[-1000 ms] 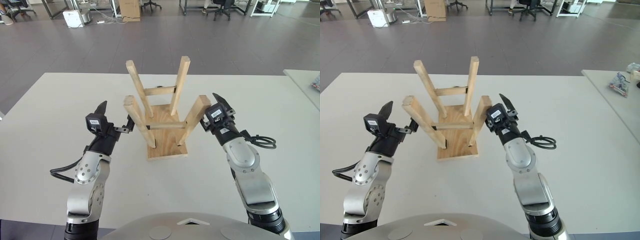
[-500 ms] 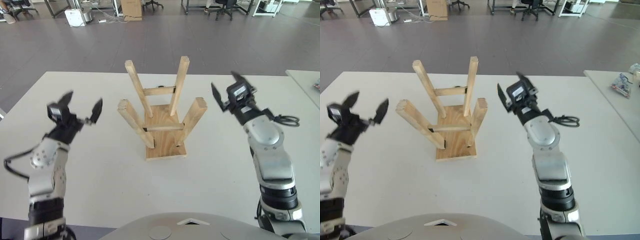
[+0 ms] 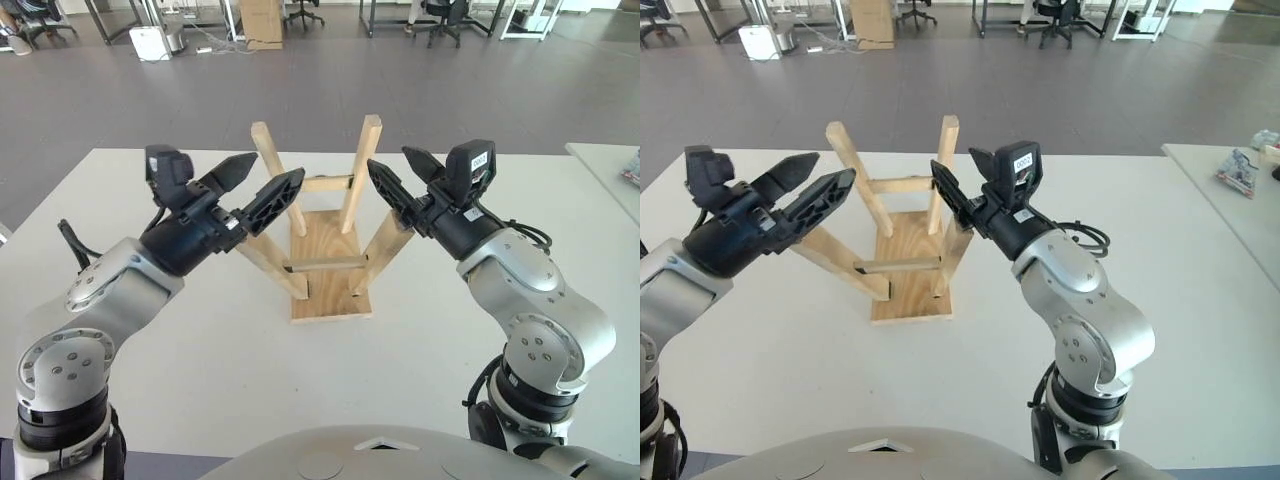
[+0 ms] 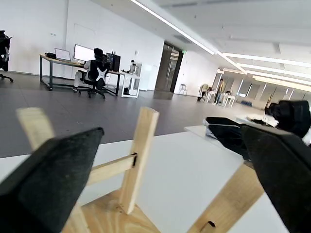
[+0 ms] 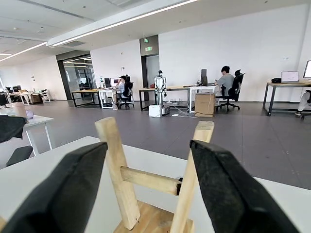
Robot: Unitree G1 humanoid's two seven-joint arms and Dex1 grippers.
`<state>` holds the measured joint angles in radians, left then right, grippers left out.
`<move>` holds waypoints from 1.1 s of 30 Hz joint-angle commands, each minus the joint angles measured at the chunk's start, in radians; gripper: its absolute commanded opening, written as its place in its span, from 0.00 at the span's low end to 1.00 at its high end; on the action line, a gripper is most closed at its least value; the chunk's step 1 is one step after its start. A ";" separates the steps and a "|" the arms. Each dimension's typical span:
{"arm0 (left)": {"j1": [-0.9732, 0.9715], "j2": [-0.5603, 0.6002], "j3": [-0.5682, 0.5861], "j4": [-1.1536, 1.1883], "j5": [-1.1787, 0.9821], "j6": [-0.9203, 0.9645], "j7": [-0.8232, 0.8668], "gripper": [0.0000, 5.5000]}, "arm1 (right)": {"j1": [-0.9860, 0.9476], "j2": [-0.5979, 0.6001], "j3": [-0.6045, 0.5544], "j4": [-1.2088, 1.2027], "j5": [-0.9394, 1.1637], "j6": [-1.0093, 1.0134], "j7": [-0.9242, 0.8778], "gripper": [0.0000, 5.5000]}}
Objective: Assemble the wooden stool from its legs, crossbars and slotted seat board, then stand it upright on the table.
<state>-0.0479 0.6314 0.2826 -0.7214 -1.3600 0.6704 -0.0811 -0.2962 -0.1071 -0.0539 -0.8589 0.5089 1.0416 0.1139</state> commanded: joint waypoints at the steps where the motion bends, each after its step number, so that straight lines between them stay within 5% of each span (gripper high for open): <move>1: 0.251 0.023 -0.118 0.198 0.123 0.145 -0.010 0.95 | 0.036 -0.010 0.096 0.039 -0.007 0.059 -0.021 0.58; 7: 0.032 0.026 -0.101 0.170 0.089 0.155 -0.017 0.95 | -0.015 -0.025 0.086 0.074 -0.018 0.021 -0.035 0.58; 17: -0.296 0.236 0.123 0.201 -0.176 0.142 -0.264 0.95 | -0.081 -0.067 0.054 0.106 -0.019 -0.019 -0.032 0.58; 24: -0.556 0.068 0.033 0.267 0.101 -0.048 -0.006 0.95 | -0.400 0.029 -0.118 0.112 0.080 -0.123 -0.106 0.58; 27: -0.400 -0.012 -0.071 0.211 0.181 -0.030 0.015 0.95 | -0.259 0.016 -0.055 0.108 0.098 -0.088 -0.080 0.58; 31: 0.009 -0.024 -0.323 0.159 0.320 0.068 -0.037 0.95 | 0.140 -0.032 0.174 0.079 0.012 -0.080 -0.099 0.58; 33: 0.047 -0.060 -0.344 0.177 0.362 0.049 -0.016 0.95 | 0.150 -0.026 0.190 0.084 -0.008 -0.099 -0.107 0.58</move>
<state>-0.2089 0.6119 0.1194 -0.6246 -1.0630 0.5801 -0.0998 -0.2329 -0.1180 0.0471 -0.8293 0.5163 0.8783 0.0094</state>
